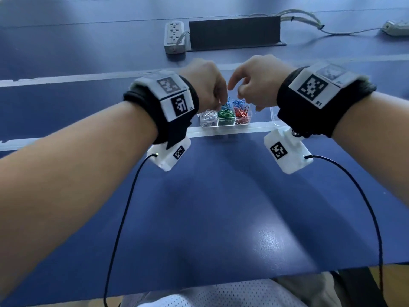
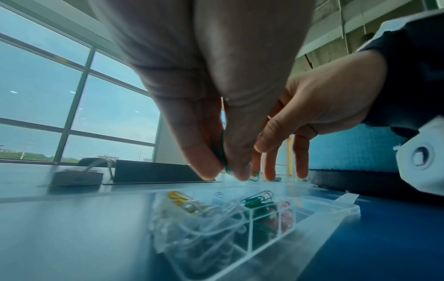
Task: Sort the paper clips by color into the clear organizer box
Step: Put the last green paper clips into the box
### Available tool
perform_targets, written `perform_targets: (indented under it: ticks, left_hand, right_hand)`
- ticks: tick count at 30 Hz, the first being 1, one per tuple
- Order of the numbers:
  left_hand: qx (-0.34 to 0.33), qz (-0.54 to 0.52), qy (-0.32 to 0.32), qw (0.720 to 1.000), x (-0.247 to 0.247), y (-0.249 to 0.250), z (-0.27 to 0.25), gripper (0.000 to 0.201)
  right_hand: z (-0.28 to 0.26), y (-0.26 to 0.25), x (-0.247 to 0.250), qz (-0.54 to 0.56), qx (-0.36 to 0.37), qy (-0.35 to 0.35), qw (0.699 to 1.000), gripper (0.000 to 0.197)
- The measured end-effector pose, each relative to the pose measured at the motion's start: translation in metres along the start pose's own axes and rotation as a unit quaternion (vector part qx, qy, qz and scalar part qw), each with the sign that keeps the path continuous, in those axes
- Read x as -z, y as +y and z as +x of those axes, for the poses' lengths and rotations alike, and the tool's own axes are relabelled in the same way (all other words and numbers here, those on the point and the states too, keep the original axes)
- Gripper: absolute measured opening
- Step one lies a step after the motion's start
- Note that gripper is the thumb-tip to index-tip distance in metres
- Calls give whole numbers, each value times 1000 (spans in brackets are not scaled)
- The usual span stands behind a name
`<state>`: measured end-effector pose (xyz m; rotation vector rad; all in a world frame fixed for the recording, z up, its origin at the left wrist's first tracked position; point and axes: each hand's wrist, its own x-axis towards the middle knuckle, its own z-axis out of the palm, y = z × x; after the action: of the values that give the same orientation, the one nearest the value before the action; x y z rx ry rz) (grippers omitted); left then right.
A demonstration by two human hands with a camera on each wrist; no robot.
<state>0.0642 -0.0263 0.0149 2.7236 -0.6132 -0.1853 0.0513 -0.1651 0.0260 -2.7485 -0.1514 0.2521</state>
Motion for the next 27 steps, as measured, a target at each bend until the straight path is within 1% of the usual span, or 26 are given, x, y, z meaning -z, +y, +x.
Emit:
perform_targets:
  ticks: [3, 5, 7, 11, 15, 18, 20, 22, 24, 27]
  left_hand:
    - [-10, 45, -15, 999, -5, 13, 10, 17]
    - [-11, 73, -32, 997, -8, 18, 14, 20]
    - [-12, 78, -38, 996, -10, 21, 15, 25]
    - [-4, 52, -41, 998, -6, 19, 11, 31]
    - [18, -12, -35, 999, -5, 13, 5, 42]
    - [22, -34, -2, 999, -7, 8, 1, 38]
    - [25, -39, 12, 999, -10, 5, 1, 33]
    - [20, -39, 18, 999, -12, 6, 1, 31]
    - [7, -16, 21, 1000, -12, 8, 2, 27]
    - [-10, 7, 12, 1000, -10, 11, 2, 23]
  right_hand:
    - [-5, 12, -1, 5, -9, -7, 1000, 34]
    - [-7, 17, -3, -1, -6, -13, 1000, 34]
    - [-10, 19, -3, -3, -2, -15, 1000, 35]
    - [-11, 21, -2, 6, 4, -14, 1000, 37]
    - [-5, 20, -6, -8, 5, -7, 1000, 34]
    - [-2, 18, -12, -18, 17, 6, 1000, 26]
    - [-1, 16, -18, -24, 21, 2, 999, 24]
    - [0, 13, -23, -31, 22, 1, 999, 22]
    - [0, 11, -26, -44, 23, 5, 999, 21]
    - [-1, 10, -24, -47, 17, 0, 999, 21]
